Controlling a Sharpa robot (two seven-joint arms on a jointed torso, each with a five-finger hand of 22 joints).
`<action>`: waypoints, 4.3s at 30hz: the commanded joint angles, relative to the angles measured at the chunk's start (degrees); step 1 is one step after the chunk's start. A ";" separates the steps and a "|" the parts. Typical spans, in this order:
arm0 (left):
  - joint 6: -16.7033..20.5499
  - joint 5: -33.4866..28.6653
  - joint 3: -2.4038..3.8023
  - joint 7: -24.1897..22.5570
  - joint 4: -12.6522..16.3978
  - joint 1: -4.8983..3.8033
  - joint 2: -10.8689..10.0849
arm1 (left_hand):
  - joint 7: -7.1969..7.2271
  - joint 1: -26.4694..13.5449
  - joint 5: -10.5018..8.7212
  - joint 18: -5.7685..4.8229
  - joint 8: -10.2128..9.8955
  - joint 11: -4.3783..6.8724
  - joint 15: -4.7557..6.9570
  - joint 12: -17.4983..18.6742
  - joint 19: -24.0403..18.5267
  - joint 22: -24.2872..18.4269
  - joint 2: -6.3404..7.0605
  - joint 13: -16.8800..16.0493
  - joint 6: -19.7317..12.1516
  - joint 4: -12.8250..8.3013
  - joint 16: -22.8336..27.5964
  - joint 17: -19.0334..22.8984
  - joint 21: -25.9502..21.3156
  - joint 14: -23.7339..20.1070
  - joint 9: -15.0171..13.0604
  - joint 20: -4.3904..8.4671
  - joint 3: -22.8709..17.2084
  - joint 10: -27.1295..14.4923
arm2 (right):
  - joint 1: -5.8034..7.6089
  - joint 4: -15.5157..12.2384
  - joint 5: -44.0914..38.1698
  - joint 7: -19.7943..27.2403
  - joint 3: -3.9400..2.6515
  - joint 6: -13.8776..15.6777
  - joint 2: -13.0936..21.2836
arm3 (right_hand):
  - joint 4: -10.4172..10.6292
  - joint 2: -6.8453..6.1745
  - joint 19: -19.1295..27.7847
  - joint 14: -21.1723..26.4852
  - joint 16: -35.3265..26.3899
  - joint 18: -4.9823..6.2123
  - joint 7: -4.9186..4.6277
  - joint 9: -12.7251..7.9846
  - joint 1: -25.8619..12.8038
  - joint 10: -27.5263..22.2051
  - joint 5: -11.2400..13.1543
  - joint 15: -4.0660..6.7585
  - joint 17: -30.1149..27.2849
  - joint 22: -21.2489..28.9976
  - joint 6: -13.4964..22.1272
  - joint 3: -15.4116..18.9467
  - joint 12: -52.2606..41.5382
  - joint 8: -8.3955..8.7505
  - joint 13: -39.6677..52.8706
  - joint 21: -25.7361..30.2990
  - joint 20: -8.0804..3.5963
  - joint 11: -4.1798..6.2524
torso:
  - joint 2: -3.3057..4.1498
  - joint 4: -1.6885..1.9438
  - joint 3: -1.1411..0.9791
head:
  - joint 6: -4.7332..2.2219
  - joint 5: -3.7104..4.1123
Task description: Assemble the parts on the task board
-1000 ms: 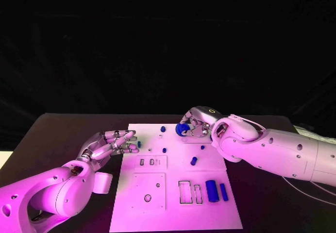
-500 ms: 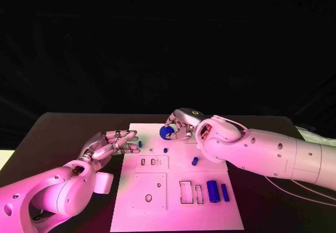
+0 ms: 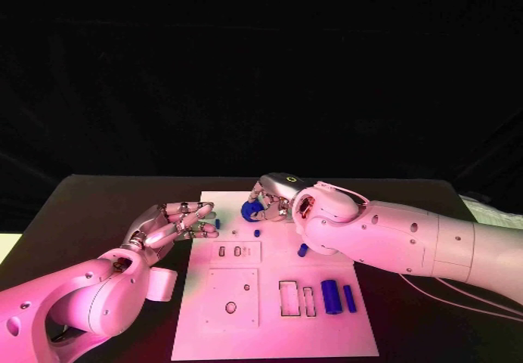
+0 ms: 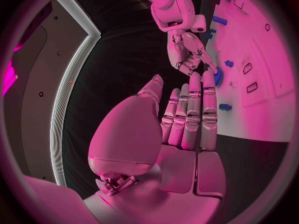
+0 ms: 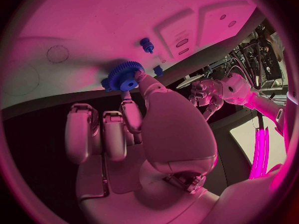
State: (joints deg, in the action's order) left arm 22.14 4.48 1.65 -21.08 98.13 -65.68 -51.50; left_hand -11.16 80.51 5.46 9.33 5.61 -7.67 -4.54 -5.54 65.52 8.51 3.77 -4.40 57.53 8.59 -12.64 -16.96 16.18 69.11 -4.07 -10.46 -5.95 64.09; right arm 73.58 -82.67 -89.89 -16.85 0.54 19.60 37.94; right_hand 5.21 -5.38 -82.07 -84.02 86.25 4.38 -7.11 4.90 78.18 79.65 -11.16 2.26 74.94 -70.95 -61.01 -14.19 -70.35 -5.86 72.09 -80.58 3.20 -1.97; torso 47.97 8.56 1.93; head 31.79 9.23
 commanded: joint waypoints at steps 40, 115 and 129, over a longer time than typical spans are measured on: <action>-1.11 0.58 0.04 -0.24 0.13 -0.06 -0.15 | -0.22 0.04 -0.27 0.91 -0.53 -0.34 -0.05 0.43 0.39 0.04 -0.23 0.11 -0.16 -0.57 0.30 -0.31 -0.40 -0.46 0.10 0.11 -0.01 -0.28 | -0.28 -2.02 3.46 1.34 0.13 -1.18 2.74 | 3.96 -1.74 -0.22 -4.71 0.55 -0.70 -1.34 -0.80 -5.46 -2.29 1.10 -1.28 9.14 -1.05 5.41 2.85 3.25 1.78 -2.09 -0.69 1.75 -1.43 | 0.04 0.03 -0.07 | 0.61 -0.37; -1.73 0.58 0.02 0.00 -0.32 -0.01 -0.32 | -0.35 -0.45 -0.27 0.76 -1.15 -0.60 -0.52 1.30 -0.56 -0.27 -0.47 0.23 -0.20 -1.59 2.13 -1.20 -1.43 -1.95 0.07 -0.21 -0.13 -0.44 | -3.50 3.29 21.74 25.47 0.63 -0.45 22.14 | -0.03 -2.31 0.41 -4.54 0.07 -0.56 -1.49 -1.04 -0.26 -3.50 -2.14 -1.28 8.75 -0.34 5.92 4.69 5.59 2.22 -3.38 -0.23 1.73 -1.45 | -0.29 -1.36 -0.80 | 1.36 0.52; -1.77 0.58 0.01 0.07 -0.47 -0.01 -0.25 | -0.36 -0.47 -0.27 0.76 -1.17 -0.61 -0.53 1.33 -0.60 -0.28 -0.51 0.23 -0.20 -1.62 2.21 -1.23 -1.48 -1.99 0.07 -0.23 -0.15 -0.44 | -4.43 4.61 21.29 25.37 0.62 -0.35 20.53 | -1.05 -0.19 0.25 -4.60 0.15 -0.61 -1.38 -0.77 1.40 -3.02 -0.91 -1.18 8.97 -0.65 4.62 3.99 5.11 1.52 -2.89 -0.39 1.68 -1.29 | -0.31 -1.30 -0.76 | 1.70 0.53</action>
State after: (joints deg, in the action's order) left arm 21.48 4.80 1.63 -20.78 97.61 -65.65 -51.88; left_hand -11.15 80.28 5.46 9.32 4.74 -8.08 -4.93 -4.39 65.31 8.30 3.55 -4.22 57.53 7.32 -10.63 -18.13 14.97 67.48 -4.04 -10.66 -5.95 63.68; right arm 69.25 -78.12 -67.72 8.11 1.16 20.07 58.58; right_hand 4.56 -5.93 -81.85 -83.93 86.14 4.39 -8.47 4.06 79.45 76.52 -12.24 0.92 74.90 -71.53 -56.03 -10.22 -64.91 -4.17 69.15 -81.01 5.04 -3.56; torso 47.68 7.27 1.16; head 33.40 9.76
